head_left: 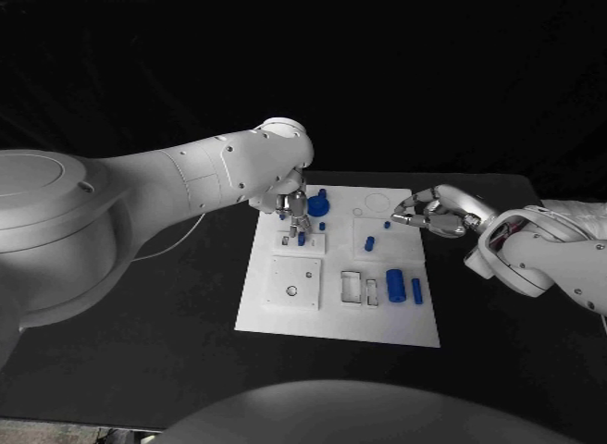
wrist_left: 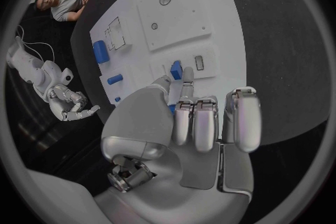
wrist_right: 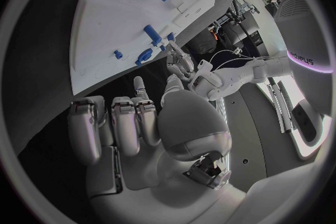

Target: Assemble the parts on the task board

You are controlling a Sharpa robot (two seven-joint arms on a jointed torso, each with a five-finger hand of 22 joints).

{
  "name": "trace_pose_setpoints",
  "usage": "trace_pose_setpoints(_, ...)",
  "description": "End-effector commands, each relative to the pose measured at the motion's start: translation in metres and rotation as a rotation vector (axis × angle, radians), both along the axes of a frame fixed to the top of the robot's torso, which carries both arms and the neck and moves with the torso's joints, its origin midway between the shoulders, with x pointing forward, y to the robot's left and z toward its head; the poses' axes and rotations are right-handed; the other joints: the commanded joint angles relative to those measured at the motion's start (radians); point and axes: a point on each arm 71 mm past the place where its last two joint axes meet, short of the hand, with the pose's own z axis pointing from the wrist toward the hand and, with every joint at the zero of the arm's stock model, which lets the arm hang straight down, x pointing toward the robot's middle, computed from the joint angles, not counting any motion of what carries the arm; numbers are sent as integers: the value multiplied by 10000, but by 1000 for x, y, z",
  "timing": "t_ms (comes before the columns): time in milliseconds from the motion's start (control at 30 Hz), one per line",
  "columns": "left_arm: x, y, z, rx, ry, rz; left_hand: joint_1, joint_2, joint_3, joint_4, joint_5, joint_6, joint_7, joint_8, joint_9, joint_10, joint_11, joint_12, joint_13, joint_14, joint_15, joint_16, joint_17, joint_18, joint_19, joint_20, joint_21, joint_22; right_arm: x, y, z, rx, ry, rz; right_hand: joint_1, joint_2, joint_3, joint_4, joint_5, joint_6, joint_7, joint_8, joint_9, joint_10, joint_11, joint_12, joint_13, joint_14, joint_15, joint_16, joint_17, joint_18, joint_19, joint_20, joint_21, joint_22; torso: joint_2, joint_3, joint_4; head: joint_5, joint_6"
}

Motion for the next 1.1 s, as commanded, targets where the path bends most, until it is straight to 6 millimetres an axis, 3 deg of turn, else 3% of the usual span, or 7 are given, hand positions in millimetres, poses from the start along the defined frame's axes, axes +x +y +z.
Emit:
trace_pose_setpoints(33, 0, 10, 0, 1427, -202, 843, 58, -57, 95, -8, -34, 59, 2, -19, -21, 1021, -32, 24, 2620, 1036, -7, 25, 2635, 36, 468, 16, -66, 2250, 0, 2, 0, -35, -11, 138, -34, 88, -28, 6, 39, 36, 29, 12, -16, 1094, 3, -41, 2608, 1060, 64, 35, 2631, -17, 709, 74, -3, 2466, -4, 3, 12, -21, -2)
trace_pose_setpoints(667, -2, 8, -4, 1312, -171, 912, 90, -190, 475, -141, -20, 99, -16, 8, -83, 1021, -43, 24, 2620, 1036, -13, 25, 2635, 35, 470, 11, -72, 2257, 1, 3, 0, -36, -24, 152, -20, 90, -26, -6, 51, 41, 28, 13, -18, 1094, 5, -41, 2608, 1060, 64, 35, 2631, 6, 645, 74, -70, 2437, -11, 6, 21, -45, -2)
trace_pose_setpoints(1100, -2, 6, -4, 1293, -119, 900, 234, -512, 1259, -683, 63, 334, -137, 183, 54, 1021, -146, 24, 2620, 1036, -96, 25, 2635, 51, 444, -57, -149, 2245, 1, 2, 0, 2, -36, 135, -17, 92, -27, -7, 53, 46, 28, 14, -19, 1094, 6, -41, 2608, 1060, 64, 35, 2631, 40, 549, 74, -170, 2392, -12, 4, 10, -55, -2)
